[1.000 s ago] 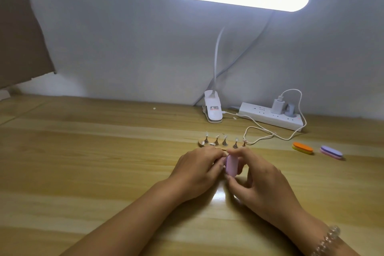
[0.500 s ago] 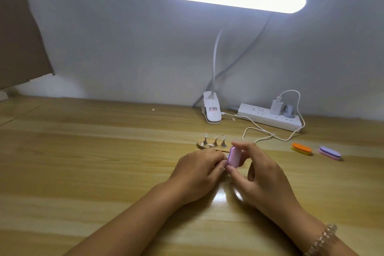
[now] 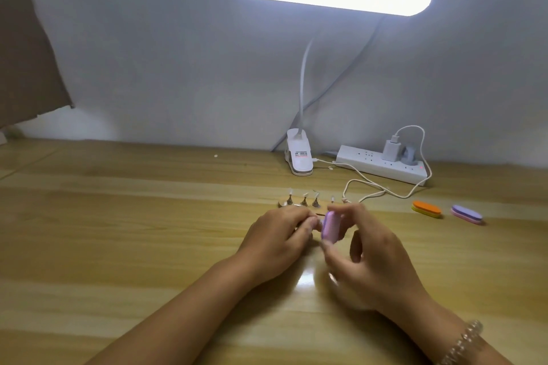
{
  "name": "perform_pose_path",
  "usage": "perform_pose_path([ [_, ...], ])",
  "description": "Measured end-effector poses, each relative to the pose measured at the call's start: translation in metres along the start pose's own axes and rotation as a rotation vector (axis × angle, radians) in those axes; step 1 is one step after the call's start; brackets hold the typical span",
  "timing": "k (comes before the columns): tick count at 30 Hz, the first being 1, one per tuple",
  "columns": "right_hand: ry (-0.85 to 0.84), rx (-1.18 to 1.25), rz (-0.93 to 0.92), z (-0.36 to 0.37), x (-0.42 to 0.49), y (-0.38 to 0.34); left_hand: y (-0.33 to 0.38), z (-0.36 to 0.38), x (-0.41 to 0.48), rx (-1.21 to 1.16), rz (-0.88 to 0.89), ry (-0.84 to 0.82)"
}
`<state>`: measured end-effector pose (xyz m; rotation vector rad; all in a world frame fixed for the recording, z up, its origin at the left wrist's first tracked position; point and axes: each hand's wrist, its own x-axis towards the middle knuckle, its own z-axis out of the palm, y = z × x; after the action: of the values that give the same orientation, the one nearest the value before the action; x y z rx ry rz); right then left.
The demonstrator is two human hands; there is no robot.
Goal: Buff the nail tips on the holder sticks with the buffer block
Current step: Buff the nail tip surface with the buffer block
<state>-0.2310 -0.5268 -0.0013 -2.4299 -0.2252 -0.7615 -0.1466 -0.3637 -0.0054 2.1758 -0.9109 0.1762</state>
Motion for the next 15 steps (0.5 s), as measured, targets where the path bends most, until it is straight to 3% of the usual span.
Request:
perform_pose_path([
  [3,0.108,0.101,0.125,-0.0030,0.0037,0.0017,-0.0011,-0.0004,0.0000,-0.140,-0.032,0.009],
  [9,-0.071,-0.016,0.119,0.0015,0.0009,0.0011,-0.0005,0.0020,-0.0027,-0.184,0.004,-0.006],
  [15,-0.059,0.036,0.097,0.0019,0.0036,0.0043,0.0072,0.0041,-0.0062,0.035,0.090,-0.002],
])
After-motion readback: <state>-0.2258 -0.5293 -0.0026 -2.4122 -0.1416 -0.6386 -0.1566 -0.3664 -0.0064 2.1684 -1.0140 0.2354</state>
